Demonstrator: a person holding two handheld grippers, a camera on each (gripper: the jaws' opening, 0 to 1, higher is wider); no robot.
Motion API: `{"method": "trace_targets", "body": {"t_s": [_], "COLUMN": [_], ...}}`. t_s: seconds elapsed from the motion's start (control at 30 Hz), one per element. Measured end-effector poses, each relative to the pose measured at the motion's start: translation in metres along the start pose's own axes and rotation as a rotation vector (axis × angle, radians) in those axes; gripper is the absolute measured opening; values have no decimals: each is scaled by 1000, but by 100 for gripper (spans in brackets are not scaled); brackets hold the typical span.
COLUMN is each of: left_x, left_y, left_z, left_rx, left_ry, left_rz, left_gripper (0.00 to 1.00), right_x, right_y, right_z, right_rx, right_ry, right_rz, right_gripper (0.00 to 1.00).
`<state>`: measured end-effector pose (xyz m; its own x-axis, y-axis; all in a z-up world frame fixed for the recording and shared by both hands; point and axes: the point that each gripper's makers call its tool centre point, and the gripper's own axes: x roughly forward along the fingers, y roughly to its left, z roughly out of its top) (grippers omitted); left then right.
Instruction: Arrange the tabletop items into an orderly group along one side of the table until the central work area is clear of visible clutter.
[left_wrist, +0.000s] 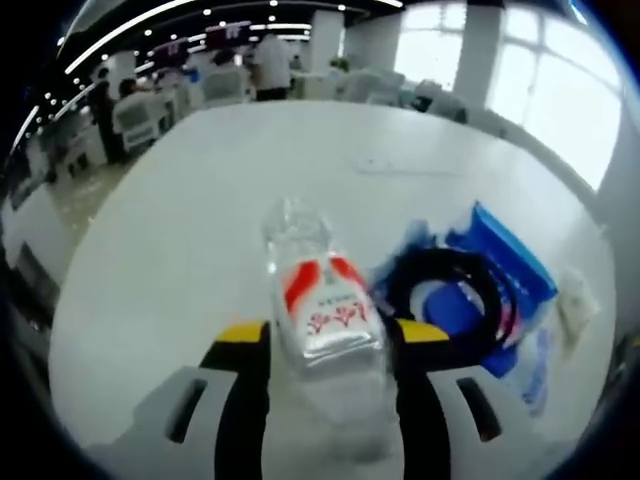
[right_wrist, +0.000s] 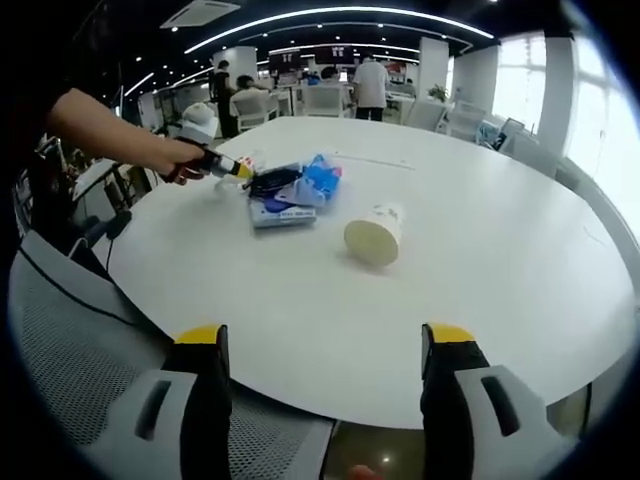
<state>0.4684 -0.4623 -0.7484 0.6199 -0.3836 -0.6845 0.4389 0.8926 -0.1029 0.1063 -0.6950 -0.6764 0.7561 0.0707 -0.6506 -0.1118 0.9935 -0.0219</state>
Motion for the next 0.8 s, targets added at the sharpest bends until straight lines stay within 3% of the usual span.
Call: {"method": "trace_targets", "body": {"t_s": [0.13, 0.47, 0.8], "left_x": [2, 3, -5], "left_y": [3, 9, 10], "left_z": [0, 1, -4], "left_rx": [-25, 36, 44], "left_ry": [0, -4, 18], "left_rz": [7, 33, 10], "left_gripper": [43, 39, 38], "right_x": [0, 0, -1], "right_y": [0, -2, -3], "right_z": [-1, 0, 2], "right_rx": [0, 1, -1], "right_ry": [4, 1, -10], "right_rz": [-1, -7, -10], "right_gripper": [78, 77, 77]}}
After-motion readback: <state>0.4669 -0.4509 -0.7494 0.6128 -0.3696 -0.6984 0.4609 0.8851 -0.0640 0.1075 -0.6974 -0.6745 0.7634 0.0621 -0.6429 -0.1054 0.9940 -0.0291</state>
